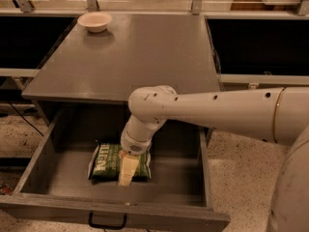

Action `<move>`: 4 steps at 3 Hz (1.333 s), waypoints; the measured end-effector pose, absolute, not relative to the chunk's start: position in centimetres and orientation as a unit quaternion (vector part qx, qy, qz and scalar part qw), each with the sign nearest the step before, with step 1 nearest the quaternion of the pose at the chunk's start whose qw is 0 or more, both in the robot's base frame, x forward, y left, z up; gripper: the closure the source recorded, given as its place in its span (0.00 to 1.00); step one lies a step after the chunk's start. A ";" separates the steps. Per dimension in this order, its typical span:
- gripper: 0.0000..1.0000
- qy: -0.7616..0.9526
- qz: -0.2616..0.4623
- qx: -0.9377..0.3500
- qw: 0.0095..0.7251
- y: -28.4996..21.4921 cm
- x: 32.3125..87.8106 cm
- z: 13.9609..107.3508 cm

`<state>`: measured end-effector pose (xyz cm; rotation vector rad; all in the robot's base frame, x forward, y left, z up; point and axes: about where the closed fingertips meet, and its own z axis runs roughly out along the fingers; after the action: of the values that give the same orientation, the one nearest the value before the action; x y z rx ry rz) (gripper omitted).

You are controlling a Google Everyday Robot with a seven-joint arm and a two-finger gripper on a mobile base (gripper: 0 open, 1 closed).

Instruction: Pick green jalapeno chip bag from top drawer and place on counter

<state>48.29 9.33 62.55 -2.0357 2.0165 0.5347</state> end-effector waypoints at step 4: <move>0.47 0.700 0.175 -0.686 0.090 9.6 48.5 61.4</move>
Offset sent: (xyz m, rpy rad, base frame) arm 0.0045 0.0044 -0.0152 -0.0610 0.0324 -0.0332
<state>48.47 9.64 61.44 -2.0414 2.0820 0.5201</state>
